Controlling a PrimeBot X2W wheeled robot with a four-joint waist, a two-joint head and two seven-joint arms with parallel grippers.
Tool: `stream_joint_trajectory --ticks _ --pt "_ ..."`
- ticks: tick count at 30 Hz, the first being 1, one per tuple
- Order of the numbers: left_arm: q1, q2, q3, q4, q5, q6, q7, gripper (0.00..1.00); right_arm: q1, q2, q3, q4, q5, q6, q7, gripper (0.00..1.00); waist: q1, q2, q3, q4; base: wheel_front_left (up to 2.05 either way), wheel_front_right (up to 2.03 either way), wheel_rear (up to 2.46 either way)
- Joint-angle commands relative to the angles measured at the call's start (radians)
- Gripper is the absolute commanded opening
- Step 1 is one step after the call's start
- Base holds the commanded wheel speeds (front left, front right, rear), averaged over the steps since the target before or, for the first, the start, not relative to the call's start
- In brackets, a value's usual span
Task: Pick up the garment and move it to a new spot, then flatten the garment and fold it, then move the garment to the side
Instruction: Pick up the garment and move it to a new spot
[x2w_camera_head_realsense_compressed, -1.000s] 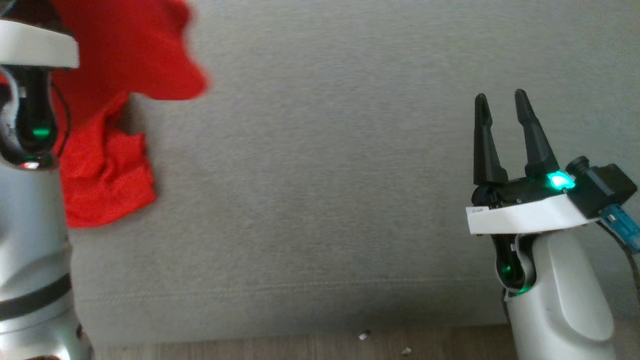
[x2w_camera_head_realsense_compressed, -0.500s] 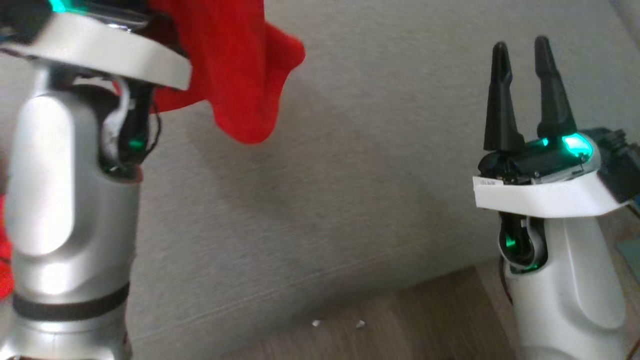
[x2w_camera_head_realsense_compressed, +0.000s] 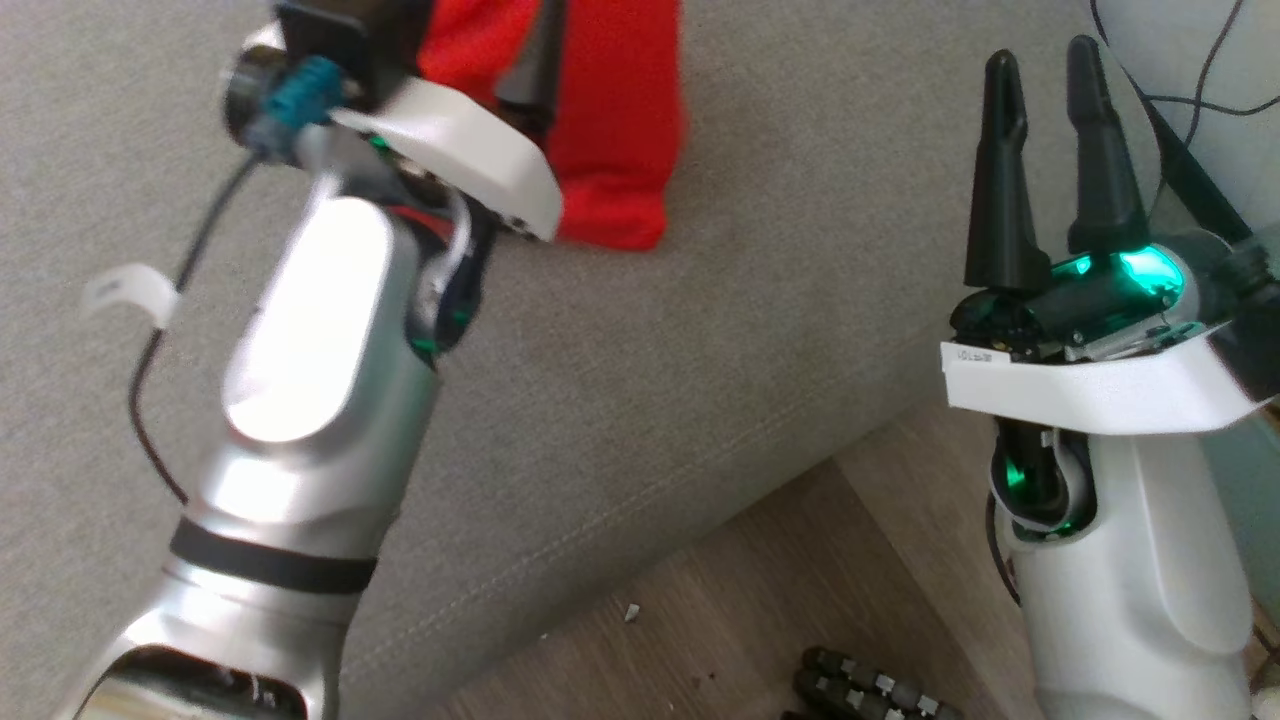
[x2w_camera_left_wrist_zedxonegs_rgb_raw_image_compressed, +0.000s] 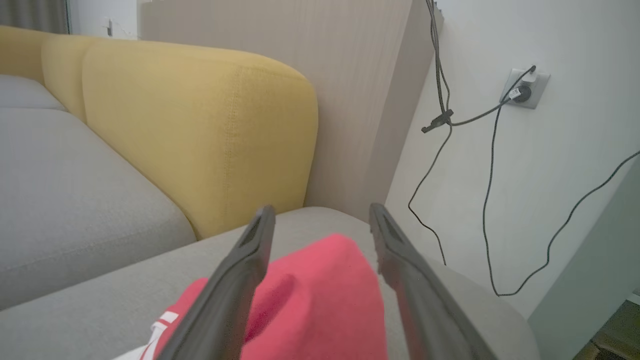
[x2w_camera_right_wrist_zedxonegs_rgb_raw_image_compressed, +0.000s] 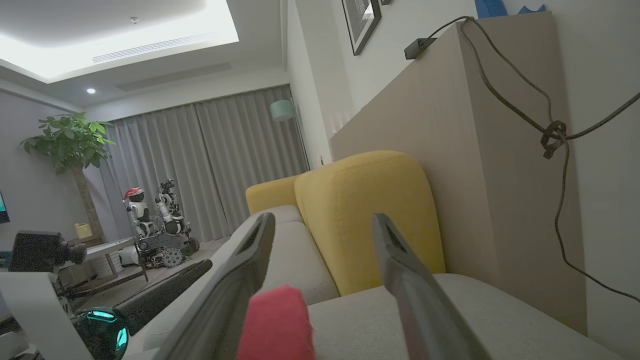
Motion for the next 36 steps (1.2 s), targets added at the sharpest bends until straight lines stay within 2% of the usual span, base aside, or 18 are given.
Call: stream_joint_trajectory --ticks 1,4,9,14,16,17,21,23,28,31,36 --pt "-0.034 0.015 0.005 -0.022 -0.014 -0.005 -0.024 1.0 -0.02 0.006 0.012 -0.036 -0.004 0.007 -0.007 1.0 0.0 0.0 -0.002 0.006 0.0 0.0 0.0" --pt "-0.024 0.014 -0.018 0.001 -0.055 0.011 -0.07 1.0 -0.01 0.006 -0.008 -0.03 -0.02 0.007 -0.007 1.0 0.0 0.0 -0.015 0.042 0.0 0.0 0.0" --pt "0.027 0.036 0.023 0.008 -0.078 0.039 -0.134 1.0 0.017 0.006 -0.032 -0.006 -0.07 0.007 -0.007 1.0 0.0 0.0 -0.053 0.143 0.0 0.0 0.0" --pt "0.17 0.105 0.058 -0.033 -0.073 0.041 -0.161 1.0 0.051 0.006 -0.039 0.05 -0.149 0.007 -0.007 1.0 0.0 0.0 -0.102 0.271 0.0 0.0 0.0" --pt "0.24 0.119 0.058 -0.054 -0.066 0.035 -0.165 1.0 0.073 0.006 -0.055 0.078 -0.194 0.007 -0.007 1.0 0.0 0.0 -0.121 0.329 0.0 0.0 0.0" --pt "0.24 0.119 0.058 -0.054 -0.066 0.035 -0.165 1.0 0.073 0.006 -0.055 0.078 -0.194 0.007 -0.007 1.0 0.0 0.0 -0.121 0.329 0.0 0.0 0.0" --pt "0.371 0.133 0.059 -0.117 -0.03 0.034 -0.167 1.0 0.119 0.006 -0.097 0.124 -0.261 0.007 -0.007 1.0 0.0 0.0 -0.145 0.421 0.0 0.0 0.0" --pt "0.438 0.125 0.073 -0.159 -0.015 0.035 -0.167 1.0 0.135 0.006 -0.116 0.138 -0.277 0.007 -0.005 1.0 0.0 0.0 -0.154 0.454 0.0 0.0 0.0" --pt "0.56 0.055 0.144 -0.226 -0.035 0.033 -0.168 1.0 0.164 0.006 -0.16 0.154 -0.307 0.007 0.011 1.0 0.0 0.0 -0.169 0.524 0.0 0.0 0.0" --pt "0.587 0.025 0.163 -0.258 -0.025 0.016 -0.168 1.0 0.159 0.006 -0.15 0.165 -0.343 0.007 0.054 1.0 0.0 0.0 -0.165 0.568 0.0 0.0 0.0" --pt "0.581 0.015 0.152 -0.266 -0.021 -0.003 -0.168 1.0 0.125 0.006 -0.141 0.194 -0.369 0.007 0.137 1.0 0.0 0.0 -0.141 0.621 0.0 0.0 0.0"
